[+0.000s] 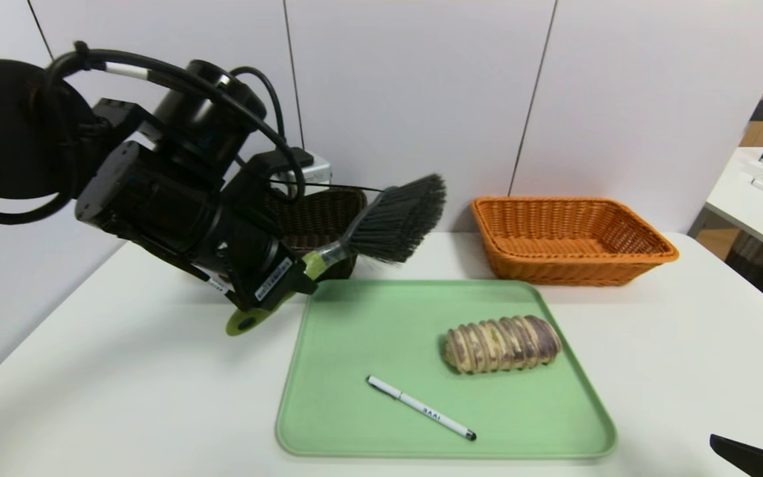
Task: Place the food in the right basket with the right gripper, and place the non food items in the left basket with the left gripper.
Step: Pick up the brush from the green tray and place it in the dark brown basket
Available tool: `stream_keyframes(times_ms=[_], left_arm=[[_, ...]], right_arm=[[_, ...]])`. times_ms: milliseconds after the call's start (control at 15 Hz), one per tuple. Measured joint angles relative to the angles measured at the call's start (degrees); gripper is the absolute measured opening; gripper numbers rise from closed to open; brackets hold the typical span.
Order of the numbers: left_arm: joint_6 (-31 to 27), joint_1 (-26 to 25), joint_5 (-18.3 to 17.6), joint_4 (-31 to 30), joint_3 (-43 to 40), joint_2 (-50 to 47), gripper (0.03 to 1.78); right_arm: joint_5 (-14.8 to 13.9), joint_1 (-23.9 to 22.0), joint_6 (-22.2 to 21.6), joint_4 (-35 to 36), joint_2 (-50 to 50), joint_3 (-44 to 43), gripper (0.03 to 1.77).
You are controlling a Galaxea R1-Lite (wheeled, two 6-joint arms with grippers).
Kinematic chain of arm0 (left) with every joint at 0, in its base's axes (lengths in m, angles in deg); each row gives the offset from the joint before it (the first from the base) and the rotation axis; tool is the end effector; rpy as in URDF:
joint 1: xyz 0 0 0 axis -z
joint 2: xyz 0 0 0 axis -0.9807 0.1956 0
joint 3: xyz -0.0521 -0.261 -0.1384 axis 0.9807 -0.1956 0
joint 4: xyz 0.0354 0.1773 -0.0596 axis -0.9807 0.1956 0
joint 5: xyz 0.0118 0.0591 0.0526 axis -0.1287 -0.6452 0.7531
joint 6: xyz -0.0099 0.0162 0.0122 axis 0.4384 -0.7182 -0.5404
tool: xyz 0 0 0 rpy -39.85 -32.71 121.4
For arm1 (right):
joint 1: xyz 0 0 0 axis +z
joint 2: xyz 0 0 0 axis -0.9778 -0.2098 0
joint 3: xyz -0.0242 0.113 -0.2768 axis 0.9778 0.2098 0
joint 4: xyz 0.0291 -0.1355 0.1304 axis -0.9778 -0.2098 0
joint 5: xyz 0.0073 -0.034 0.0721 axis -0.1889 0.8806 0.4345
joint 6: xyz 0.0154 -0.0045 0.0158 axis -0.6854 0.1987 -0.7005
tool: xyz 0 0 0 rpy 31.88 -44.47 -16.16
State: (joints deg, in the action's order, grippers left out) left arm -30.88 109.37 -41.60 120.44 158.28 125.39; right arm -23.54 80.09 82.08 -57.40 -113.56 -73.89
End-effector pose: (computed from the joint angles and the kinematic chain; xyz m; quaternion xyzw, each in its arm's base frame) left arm 0.2534 -0.1532 0.2711 0.2129 0.3361 -0.3505 0.8479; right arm 0.0676 0.0086 0.1733 0.0514 0.2836 0.1411 0.9471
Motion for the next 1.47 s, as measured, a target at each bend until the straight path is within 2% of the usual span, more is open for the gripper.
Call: stream_keyframes(times_ms=[467,600,733,1067,1267,1467], left_arm=[[-15.3,-12.7,-0.2,-0.6,1.3,-0.7,0.44],[-19.6,-15.0,-0.4,-1.0,1.5,0.1,0.44],[-22.0,-16.5,-1.2,-3.4,1.7,1.0,0.44],[-29.1,-20.6,-7.6,-12.6,1.9,4.5,0.44],[-33.1,-22.9,-8.1,-17.7,2.9,7.9,0.44],[-35.7,-25.3,-8.0,-18.9,6.7,11.9,0.44]], right_arm=[[-0.3,0.0,-0.1,0.0,0.1,0.5,1.71],[-0.3,0.0,-0.2,0.0,0.3,1.0,1.71],[-0.3,0.0,-1.4,0.2,0.8,1.2,1.71],[-0.6,0.0,-1.6,0.0,1.6,1.2,1.71],[-0.8,0.0,-1.7,-0.1,1.8,1.3,1.71],[-0.8,-0.1,-1.7,-0.1,1.9,1.5,1.71]])
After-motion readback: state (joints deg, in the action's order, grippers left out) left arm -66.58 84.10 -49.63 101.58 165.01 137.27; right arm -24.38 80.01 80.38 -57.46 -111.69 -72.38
